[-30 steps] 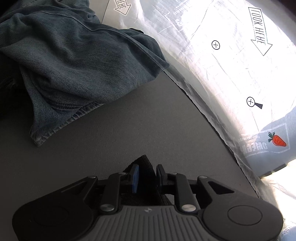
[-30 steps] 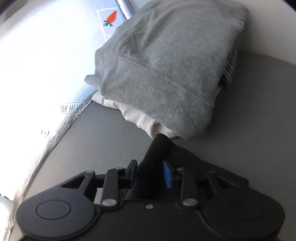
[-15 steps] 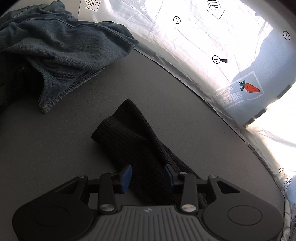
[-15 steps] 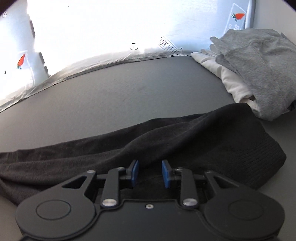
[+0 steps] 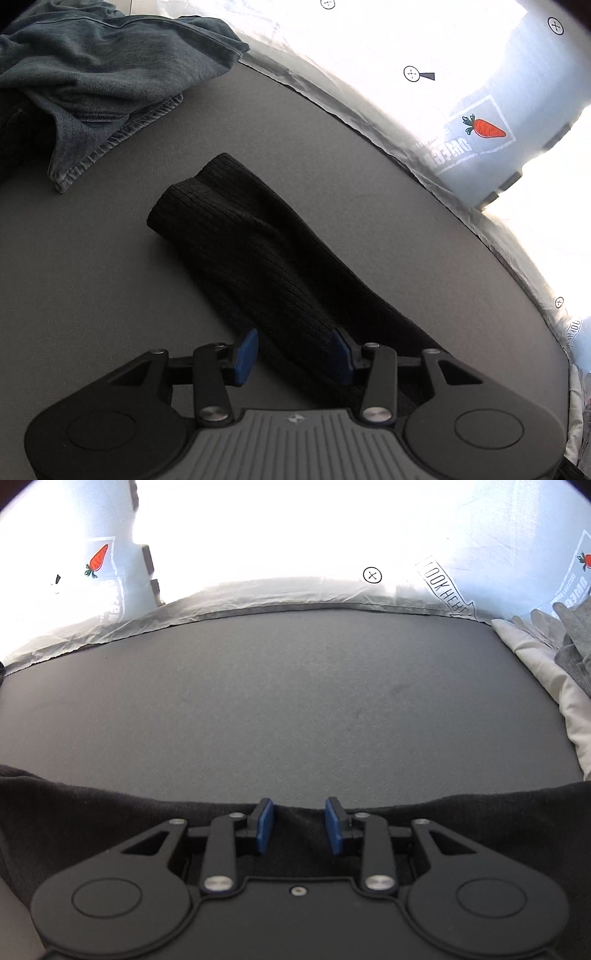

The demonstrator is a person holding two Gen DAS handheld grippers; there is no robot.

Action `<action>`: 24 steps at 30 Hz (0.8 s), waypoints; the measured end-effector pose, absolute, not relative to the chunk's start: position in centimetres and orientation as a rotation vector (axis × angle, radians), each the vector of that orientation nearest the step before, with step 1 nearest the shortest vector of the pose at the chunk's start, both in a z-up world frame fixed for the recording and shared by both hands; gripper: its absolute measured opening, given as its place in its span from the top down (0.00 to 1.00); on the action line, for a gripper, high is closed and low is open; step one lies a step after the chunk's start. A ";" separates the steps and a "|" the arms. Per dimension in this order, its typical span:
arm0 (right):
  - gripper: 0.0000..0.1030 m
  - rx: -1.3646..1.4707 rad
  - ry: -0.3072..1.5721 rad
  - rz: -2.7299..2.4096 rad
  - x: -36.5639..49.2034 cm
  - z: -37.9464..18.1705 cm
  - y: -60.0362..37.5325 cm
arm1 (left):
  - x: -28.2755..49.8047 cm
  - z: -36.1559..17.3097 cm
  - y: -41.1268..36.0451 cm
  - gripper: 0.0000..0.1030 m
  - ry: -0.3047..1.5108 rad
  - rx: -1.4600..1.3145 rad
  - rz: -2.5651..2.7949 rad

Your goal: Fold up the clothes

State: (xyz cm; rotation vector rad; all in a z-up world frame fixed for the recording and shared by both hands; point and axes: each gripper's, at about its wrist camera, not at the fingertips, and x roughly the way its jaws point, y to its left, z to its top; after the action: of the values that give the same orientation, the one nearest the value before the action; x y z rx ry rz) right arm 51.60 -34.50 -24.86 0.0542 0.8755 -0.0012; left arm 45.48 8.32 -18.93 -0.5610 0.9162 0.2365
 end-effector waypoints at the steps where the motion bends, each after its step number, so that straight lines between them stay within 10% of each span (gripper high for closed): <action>1: 0.68 0.060 0.875 -0.011 52.0 -24.8 -34.5 | 45.6 -18.9 8.0 0.54 0.920 -0.551 0.228; 15: 0.53 -0.004 0.846 -0.007 45.5 -25.0 -31.6 | 49.5 -19.1 1.9 0.51 0.934 -0.302 0.018; 20: 0.23 0.019 0.846 -0.030 47.7 -25.3 -32.1 | 51.5 -21.4 -1.3 0.51 0.985 -0.225 -0.017; 24: 0.07 0.025 0.845 -0.038 49.1 -25.9 -32.4 | 52.8 -21.6 -3.7 0.31 0.981 -0.120 -0.011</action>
State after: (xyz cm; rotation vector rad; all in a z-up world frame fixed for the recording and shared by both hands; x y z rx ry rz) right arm 49.07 -32.41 -25.86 0.0249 0.8451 -0.0380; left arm 52.83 -3.65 -21.62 -0.1196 0.9806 -0.0108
